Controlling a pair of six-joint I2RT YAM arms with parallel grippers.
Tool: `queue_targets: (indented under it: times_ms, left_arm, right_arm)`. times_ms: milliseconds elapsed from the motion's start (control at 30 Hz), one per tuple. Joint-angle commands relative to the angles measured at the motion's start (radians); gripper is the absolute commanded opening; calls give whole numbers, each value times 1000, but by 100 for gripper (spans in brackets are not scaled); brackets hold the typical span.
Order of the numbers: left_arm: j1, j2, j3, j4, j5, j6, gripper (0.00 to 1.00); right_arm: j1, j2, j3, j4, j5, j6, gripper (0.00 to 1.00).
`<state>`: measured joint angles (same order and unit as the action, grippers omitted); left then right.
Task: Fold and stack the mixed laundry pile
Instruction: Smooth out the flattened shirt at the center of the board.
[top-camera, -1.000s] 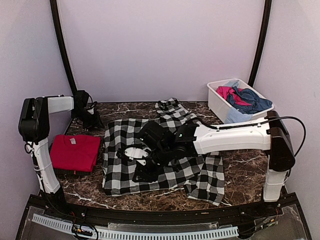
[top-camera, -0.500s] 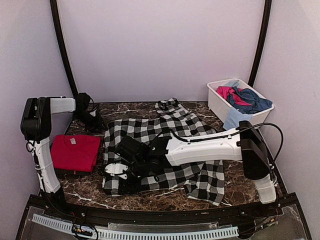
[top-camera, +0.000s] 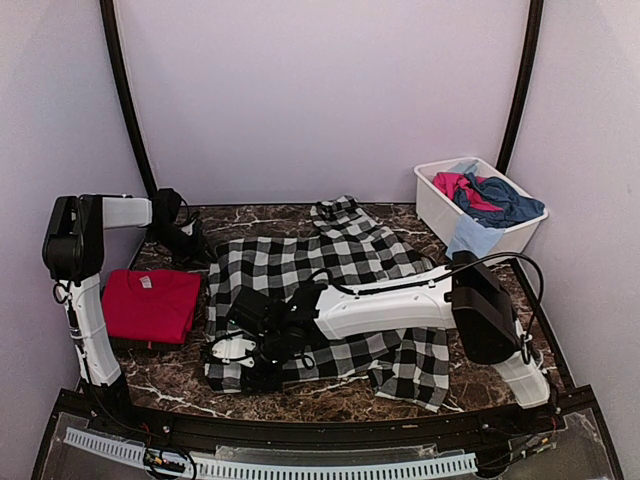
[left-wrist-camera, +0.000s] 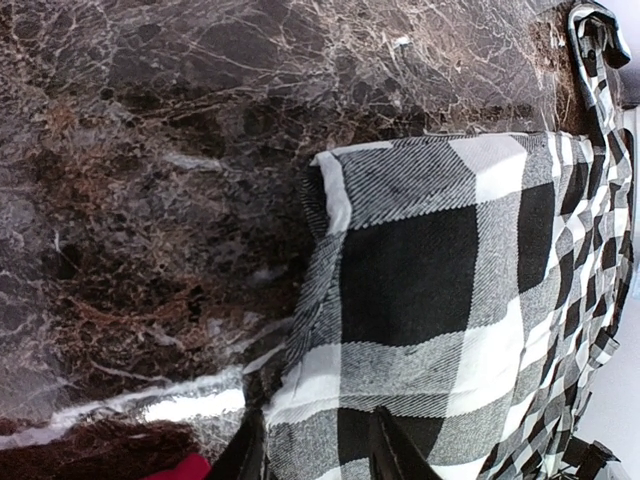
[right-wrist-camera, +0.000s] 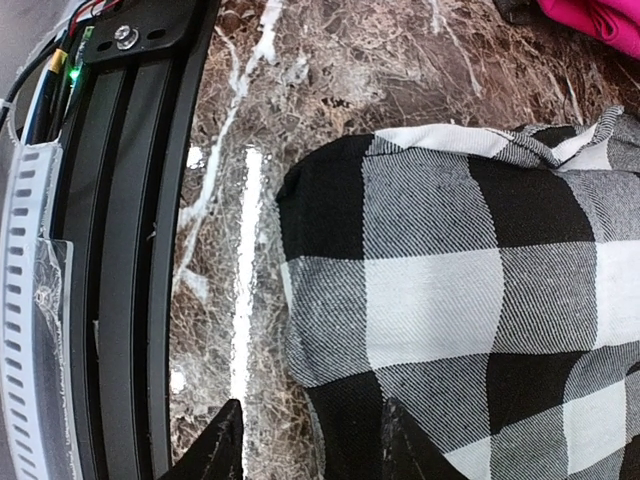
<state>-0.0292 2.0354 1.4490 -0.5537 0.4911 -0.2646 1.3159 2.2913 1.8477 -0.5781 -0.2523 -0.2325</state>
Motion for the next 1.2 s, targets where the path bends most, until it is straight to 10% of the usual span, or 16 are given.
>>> queue_targets:
  times_ms: [0, 367, 800, 1167]
  left_arm:
    - [-2, 6, -23, 2, 31, 18, 32]
    - [-1, 14, -30, -3, 2, 12, 25]
    - [-1, 37, 6, 4, -48, 29, 32]
    - [-1, 68, 17, 86, 98, 20, 11]
  right_arm:
    - [6, 34, 33, -7, 35, -21, 41]
    - [6, 30, 13, -3, 60, -28, 1]
    - [7, -34, -54, 48, 56, -11, 0]
    - [6, -71, -65, 82, 64, 0, 0]
